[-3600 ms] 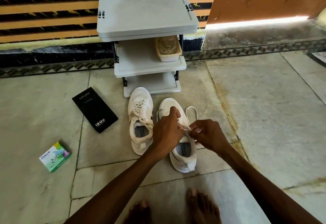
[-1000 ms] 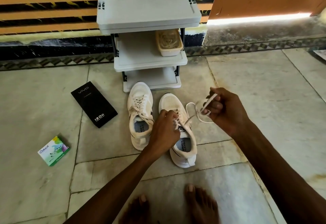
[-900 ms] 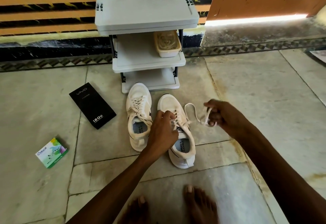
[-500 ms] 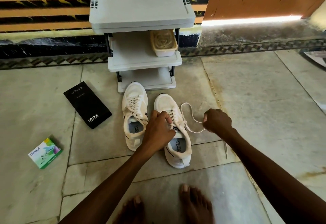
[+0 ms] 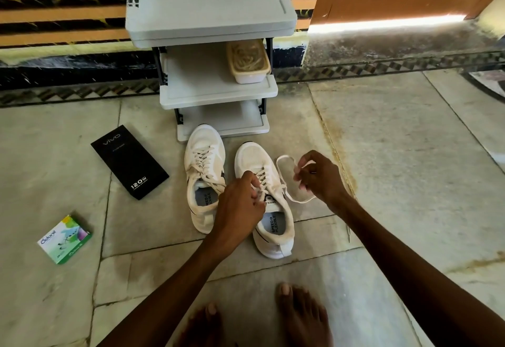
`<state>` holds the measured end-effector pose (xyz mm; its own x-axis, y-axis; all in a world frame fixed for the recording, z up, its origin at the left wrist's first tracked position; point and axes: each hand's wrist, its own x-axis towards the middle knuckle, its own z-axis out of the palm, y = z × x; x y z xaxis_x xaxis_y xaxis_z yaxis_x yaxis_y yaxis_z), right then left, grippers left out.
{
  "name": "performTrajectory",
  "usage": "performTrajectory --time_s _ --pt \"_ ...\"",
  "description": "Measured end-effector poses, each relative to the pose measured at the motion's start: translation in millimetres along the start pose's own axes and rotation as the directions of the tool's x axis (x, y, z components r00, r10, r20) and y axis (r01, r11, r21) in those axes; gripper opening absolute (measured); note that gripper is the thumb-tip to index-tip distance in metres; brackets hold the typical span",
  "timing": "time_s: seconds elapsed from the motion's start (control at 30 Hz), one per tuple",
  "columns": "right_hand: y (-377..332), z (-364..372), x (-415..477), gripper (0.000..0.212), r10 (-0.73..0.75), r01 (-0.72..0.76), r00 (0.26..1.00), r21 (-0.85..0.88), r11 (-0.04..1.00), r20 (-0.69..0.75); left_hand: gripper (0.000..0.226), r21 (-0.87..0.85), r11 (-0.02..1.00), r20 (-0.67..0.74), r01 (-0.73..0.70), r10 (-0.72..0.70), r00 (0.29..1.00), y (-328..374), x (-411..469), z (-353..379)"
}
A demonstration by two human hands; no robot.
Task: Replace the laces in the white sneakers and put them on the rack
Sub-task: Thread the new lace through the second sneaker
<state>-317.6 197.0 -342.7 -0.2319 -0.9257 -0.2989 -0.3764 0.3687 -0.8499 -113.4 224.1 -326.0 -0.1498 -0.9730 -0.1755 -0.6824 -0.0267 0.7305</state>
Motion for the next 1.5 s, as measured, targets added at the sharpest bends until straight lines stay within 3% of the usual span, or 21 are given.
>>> performTrajectory --time_s 0.1,0.23,0.3,0.4,0.5,0.6,0.87,1.0,1.3,1.5 --pt "-27 5 -21 0.011 -0.020 -0.008 0.994 0.247 0.969 0.111 0.026 0.000 1.000 -0.034 -0.028 0.028 0.999 2 -3 -2" --pt "-43 10 -38 0.018 -0.067 -0.046 0.943 0.327 0.944 0.326 0.019 -0.042 0.999 -0.030 0.019 -0.021 0.999 2 -2 -6" --pt "-45 13 -42 0.021 -0.043 -0.045 0.936 0.241 0.970 0.349 0.022 -0.080 0.996 -0.007 0.045 -0.046 0.999 -1 0 -7" --pt "-42 18 -42 0.014 -0.121 0.142 0.968 -0.085 0.986 0.221 0.022 -0.121 0.991 0.028 0.064 -0.061 0.998 -4 3 -9" --pt "-39 23 -43 0.012 -0.288 0.336 0.941 -0.374 0.864 0.180 0.020 -0.159 0.986 0.026 0.058 -0.055 0.998 -6 3 -8" --pt "-38 27 -49 0.017 -0.396 0.481 0.876 -0.562 0.672 0.276 0.019 -0.179 0.982 0.018 0.065 -0.063 0.998 -8 3 -7" --pt "-45 37 -55 0.021 -0.313 0.480 0.877 -0.679 0.555 0.364 0.026 -0.179 0.978 0.028 0.104 -0.101 0.994 -4 3 -11" --pt "-45 45 -55 0.023 -0.257 0.433 0.901 -0.714 0.550 0.349 0.026 -0.170 0.979 0.037 0.111 -0.106 0.994 -4 4 -12" --pt "-43 55 -64 0.013 -0.349 0.444 0.888 -0.754 0.484 0.299 0.017 -0.123 0.991 0.096 0.053 -0.041 0.995 -5 6 -14" --pt "-34 66 -70 0.028 -0.400 0.369 0.898 -0.810 0.455 0.184 0.017 -0.110 0.990 0.208 0.089 -0.065 0.976 -9 16 -24"
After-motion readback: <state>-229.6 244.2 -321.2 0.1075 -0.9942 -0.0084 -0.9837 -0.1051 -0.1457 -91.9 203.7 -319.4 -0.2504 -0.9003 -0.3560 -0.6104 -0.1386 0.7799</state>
